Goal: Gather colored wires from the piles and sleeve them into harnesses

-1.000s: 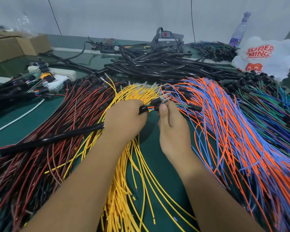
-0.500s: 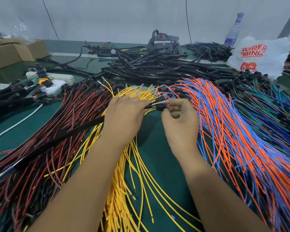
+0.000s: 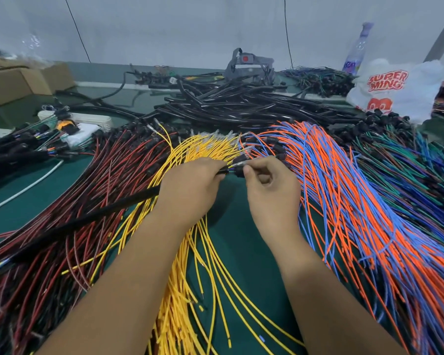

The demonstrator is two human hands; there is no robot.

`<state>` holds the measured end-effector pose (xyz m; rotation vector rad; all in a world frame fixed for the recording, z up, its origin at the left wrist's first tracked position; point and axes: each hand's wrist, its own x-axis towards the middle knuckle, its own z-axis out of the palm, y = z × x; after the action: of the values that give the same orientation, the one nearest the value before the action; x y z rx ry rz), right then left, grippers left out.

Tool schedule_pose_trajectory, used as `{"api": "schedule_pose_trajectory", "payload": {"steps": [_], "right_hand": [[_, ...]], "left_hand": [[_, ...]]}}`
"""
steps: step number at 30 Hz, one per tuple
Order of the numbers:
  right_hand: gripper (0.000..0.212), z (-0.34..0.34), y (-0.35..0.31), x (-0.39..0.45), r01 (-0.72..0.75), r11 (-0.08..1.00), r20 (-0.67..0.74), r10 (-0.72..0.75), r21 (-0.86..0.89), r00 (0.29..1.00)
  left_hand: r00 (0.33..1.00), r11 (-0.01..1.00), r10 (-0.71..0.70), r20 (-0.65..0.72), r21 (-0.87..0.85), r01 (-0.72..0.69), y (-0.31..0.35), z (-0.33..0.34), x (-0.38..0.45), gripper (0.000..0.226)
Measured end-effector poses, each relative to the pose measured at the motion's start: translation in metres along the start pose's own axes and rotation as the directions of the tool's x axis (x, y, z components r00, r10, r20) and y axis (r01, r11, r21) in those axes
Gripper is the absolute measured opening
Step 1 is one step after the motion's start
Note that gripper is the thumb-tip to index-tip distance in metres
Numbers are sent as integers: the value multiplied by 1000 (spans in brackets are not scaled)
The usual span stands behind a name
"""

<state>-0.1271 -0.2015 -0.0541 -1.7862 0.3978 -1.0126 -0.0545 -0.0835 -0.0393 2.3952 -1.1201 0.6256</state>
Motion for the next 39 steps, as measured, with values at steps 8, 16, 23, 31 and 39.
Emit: {"api": "schedule_pose_trajectory", "payload": {"steps": [8,16,23,31,39], "right_hand": [[20,1,-5,2,-8,984,-215,47,176,976],[42,13,-18,-23,379,926,61,-378,-5,924],[31,40,-34,-53,354,935,652,-250,-30,716],[33,61,-47,-67,520,814,804,-116,-260,583],[36,60,-49,-65,538,799,801,-126,-267,585]], "left_hand": [[951,972,-226,212,105,208,-11,-14,3,24],[857,898,-408,314,-34,440,-40,-103,18,37],[798,742,-374,473,-363,564,-65,-197,11,22],[852,770,-511,-115,378,513,-158,-273,14,25],[689,636,-714,-125,294,713,-260,-179,-95,33]]}}
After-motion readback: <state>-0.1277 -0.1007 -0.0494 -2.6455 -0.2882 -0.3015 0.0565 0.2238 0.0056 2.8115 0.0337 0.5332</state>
